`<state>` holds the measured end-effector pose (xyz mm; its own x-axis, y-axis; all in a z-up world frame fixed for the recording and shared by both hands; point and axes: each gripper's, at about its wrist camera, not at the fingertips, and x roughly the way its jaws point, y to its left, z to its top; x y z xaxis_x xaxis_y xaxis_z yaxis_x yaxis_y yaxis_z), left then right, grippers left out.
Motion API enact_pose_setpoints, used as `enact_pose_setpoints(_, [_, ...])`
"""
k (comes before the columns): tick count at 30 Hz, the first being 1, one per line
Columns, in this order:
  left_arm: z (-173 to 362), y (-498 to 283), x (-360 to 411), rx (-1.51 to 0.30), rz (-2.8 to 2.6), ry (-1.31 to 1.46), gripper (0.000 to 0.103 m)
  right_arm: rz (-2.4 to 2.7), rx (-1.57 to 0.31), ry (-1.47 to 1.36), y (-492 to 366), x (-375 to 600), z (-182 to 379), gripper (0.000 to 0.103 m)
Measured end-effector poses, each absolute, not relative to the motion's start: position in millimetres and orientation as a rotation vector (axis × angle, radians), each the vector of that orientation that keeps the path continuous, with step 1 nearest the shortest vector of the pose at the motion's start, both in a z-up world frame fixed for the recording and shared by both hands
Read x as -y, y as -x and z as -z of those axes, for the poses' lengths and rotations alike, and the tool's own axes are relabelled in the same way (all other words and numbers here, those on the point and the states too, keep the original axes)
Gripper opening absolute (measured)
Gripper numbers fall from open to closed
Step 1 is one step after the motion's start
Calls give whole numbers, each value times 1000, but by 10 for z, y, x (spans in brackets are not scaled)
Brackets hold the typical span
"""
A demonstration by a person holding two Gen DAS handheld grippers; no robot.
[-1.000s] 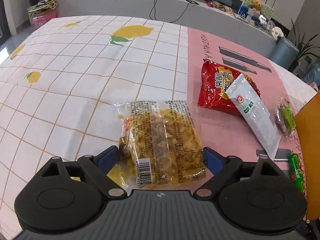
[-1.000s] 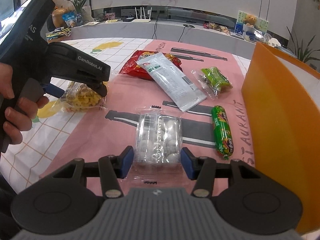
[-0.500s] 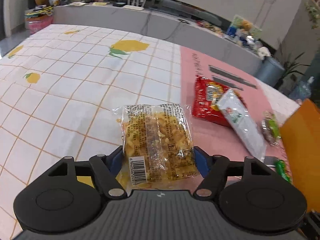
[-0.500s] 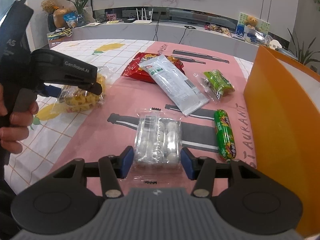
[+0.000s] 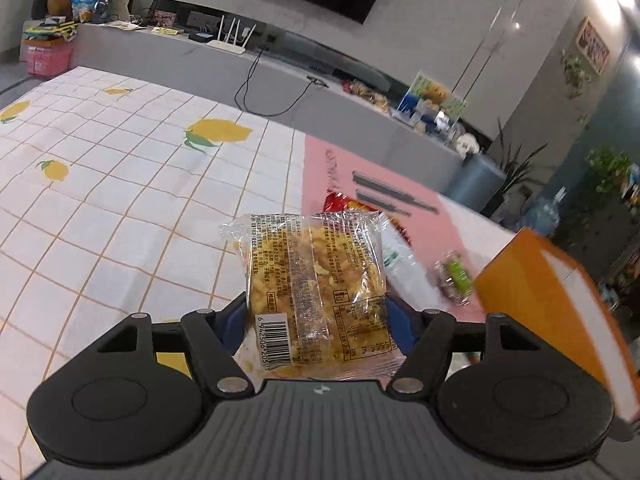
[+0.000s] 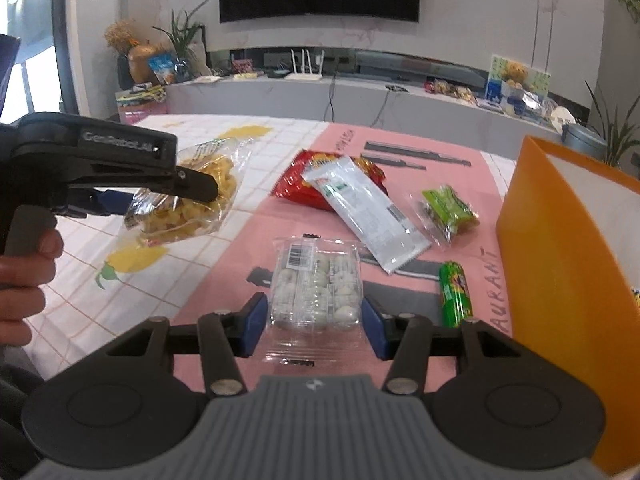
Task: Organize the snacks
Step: 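Carry the white-snack pack over the box with the right tool while the left tool carries the pastry bag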
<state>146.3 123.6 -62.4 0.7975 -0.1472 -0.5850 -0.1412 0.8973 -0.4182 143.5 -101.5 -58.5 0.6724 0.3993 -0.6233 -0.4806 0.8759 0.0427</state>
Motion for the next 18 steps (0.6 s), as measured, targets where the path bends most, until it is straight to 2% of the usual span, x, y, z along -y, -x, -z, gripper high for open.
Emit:
enact_pose_setpoints(9, [260, -1200, -1270, -514, 53, 536, 79, -523, -634, -39, -1411, 1229, 300, 51])
enact_pose_setpoints(18, [-37, -1145, -1120, -443, 128, 561, 79, -434, -458, -168, -1415, 1883, -347, 51])
